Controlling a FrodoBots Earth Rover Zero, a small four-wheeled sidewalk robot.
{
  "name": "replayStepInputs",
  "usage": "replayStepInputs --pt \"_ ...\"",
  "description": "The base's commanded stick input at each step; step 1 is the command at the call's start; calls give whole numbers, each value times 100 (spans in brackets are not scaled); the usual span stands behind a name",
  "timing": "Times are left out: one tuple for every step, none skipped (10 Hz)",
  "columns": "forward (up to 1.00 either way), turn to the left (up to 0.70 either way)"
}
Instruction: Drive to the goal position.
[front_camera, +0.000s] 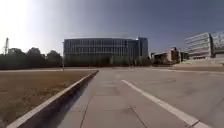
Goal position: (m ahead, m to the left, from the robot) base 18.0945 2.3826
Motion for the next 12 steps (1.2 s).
replayStepInputs --pt "70 26" --pt "70 6" --pt "70 0" --pt "70 0" --pt "70 0" --pt "70 0" --pt "70 0" --pt "70 0" --pt "70 0" --pt "70 0" --pt "70 0" --pt "70 0"
